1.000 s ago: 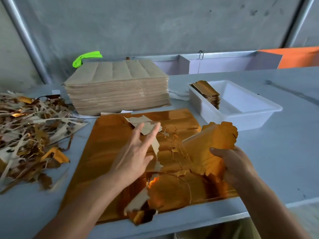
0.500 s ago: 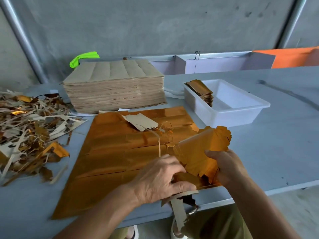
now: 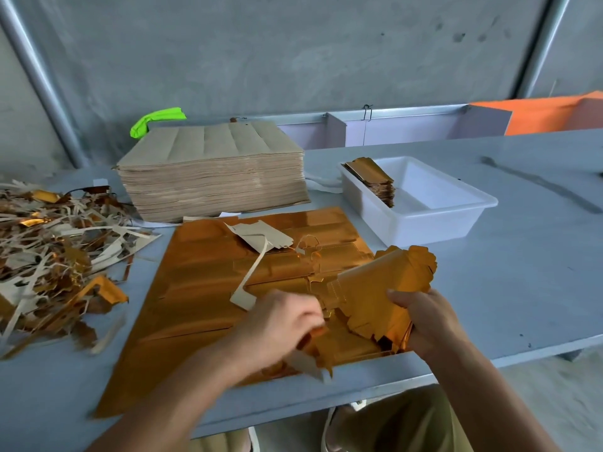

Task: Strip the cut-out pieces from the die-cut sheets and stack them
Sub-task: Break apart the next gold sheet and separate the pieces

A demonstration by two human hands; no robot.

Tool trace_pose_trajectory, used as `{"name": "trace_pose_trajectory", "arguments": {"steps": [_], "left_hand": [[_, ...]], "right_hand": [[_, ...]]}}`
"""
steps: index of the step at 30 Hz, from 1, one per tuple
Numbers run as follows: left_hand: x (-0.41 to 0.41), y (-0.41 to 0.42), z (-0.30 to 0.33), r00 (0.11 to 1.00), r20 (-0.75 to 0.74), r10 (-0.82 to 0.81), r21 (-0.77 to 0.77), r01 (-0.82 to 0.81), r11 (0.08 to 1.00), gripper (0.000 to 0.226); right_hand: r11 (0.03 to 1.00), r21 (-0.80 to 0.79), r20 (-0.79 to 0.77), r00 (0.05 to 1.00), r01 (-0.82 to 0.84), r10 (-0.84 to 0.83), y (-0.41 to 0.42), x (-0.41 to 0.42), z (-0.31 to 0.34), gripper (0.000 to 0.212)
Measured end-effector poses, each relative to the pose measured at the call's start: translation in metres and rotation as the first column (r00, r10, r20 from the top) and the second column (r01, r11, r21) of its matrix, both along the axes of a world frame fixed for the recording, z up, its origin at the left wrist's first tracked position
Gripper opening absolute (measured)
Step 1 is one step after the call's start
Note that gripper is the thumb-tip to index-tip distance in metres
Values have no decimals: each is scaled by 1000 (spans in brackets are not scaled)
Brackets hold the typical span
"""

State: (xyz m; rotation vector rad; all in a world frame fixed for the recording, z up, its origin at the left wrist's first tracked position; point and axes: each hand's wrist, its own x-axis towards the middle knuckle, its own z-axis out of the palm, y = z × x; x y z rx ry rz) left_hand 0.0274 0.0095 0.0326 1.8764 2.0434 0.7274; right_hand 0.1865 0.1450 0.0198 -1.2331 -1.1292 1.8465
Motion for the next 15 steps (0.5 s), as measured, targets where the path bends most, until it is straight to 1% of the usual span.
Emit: {"name": "trace_pose_trajectory", "arguments": {"steps": [1,2,3,4,5,6,7,8,10,11,12,13,14,15], "left_hand": [[-10,-3,7,995,40,88,25,-89,996,17],[-21,-6,12,977,114,181,43,-187,981,18],[-29,-8,17,931,243,272,43,-290,956,19],[-36,-12,23,847,409,339,21,-380,925,18],[-40,-15,28,736,565,374,-10,-447,895,19],[-44,-18,31,628,672,392,-40,-498,866,22],[-47,-21,34,552,728,407,-61,-539,840,25],[-49,-23,35,503,755,422,-77,-570,818,27],[-53,-26,37,457,772,441,-95,-604,792,22],[-52,-27,38,448,776,444,-103,-605,789,26],[-52,-28,39,457,769,448,-104,-601,793,37],[-52,-28,40,490,744,454,-103,-587,803,45],[-52,-28,40,539,701,467,-108,-567,817,48],[-52,-28,40,585,654,479,-122,-544,830,48]], "right_hand": [[1000,6,-9,1000,-2,2,0,-1,1,20],[1000,10,-15,1000,-8,8,-1,-2,3,20],[1000,20,-18,1000,-13,14,-3,-4,5,19],[999,27,-21,1000,-21,21,-5,-6,7,20],[999,34,-21,999,-26,27,-7,-8,9,22],[999,37,-18,999,-35,36,-11,-11,11,23],[998,48,-12,999,-38,39,-14,-14,12,24],[997,58,-5,999,-47,47,-18,-17,13,25],[994,89,9,998,-65,64,-24,-22,15,27],[992,108,22,997,-71,69,-27,-24,15,26],[989,126,37,996,-82,78,-29,-25,17,24],[986,146,48,997,-75,69,-31,-26,18,21],[983,164,57,996,-84,76,-33,-26,20,18],[978,193,65,996,-79,68,-34,-26,23,9]]}}
